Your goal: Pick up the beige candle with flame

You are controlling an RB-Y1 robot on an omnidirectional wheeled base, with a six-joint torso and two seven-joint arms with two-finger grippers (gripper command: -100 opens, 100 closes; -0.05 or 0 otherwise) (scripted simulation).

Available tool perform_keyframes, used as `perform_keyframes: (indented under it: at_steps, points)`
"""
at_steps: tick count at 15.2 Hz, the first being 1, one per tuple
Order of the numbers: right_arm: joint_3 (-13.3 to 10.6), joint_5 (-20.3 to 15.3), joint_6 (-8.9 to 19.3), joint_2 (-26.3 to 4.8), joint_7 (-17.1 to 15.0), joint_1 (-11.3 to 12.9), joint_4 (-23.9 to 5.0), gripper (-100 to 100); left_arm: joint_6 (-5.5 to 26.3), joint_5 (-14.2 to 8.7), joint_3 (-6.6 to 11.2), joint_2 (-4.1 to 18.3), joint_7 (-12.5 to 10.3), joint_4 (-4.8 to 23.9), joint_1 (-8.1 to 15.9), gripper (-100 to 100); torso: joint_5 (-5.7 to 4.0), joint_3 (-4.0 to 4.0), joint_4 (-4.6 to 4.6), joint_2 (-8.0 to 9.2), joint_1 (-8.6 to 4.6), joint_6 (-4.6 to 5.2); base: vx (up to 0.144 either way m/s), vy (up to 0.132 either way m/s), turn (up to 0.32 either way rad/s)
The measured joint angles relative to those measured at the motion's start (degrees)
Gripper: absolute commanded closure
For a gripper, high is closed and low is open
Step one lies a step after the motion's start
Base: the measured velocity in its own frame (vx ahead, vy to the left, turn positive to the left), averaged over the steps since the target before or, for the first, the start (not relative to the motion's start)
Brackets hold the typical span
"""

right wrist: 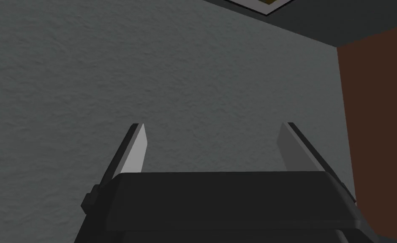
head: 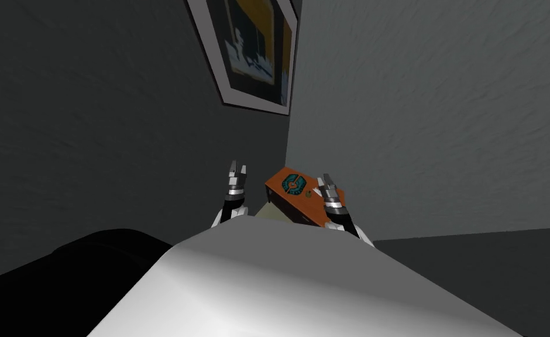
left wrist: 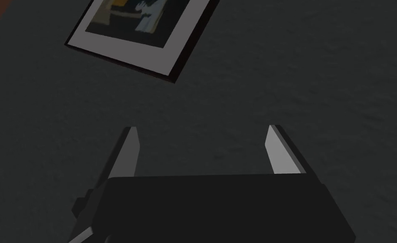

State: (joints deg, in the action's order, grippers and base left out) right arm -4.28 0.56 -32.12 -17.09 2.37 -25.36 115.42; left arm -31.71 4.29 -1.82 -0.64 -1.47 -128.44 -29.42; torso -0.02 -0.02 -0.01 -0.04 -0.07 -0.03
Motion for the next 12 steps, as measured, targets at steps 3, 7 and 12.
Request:
perform_keyframes:
  at_steps: [3, 7, 12]
  points:
    - [-1.1, -1.4, 0.8, -3.1, 0.6, 0.3, -2.9, -100, 0.0, 0.0, 0.0, 0.0, 0.0, 0.0, 0.0, 0, 0.0, 0.04, 0.02, 0.07, -0.02, -0.02, -0.022, -0.018, 0.242]
    - [-2.0, -2.5, 1.5, -5.3, 1.1, 1.0, -6.0, -100, 0.0, 0.0, 0.0, 0.0, 0.0, 0.0, 0.0, 0, 0.01, 0.02, 0.01, 0.02, 0.04, -0.01, -0.007, -0.006, 0.122]
    - [-3.4, -4.3, 1.5, -9.3, 1.8, 2.0, -11.8, -100, 0.0, 0.0, 0.0, 0.0, 0.0, 0.0, 0.0, 0, -0.01, 0.03, 0.01, 0.05, -0.04, -0.02, -0.015, -0.019, 0.21]
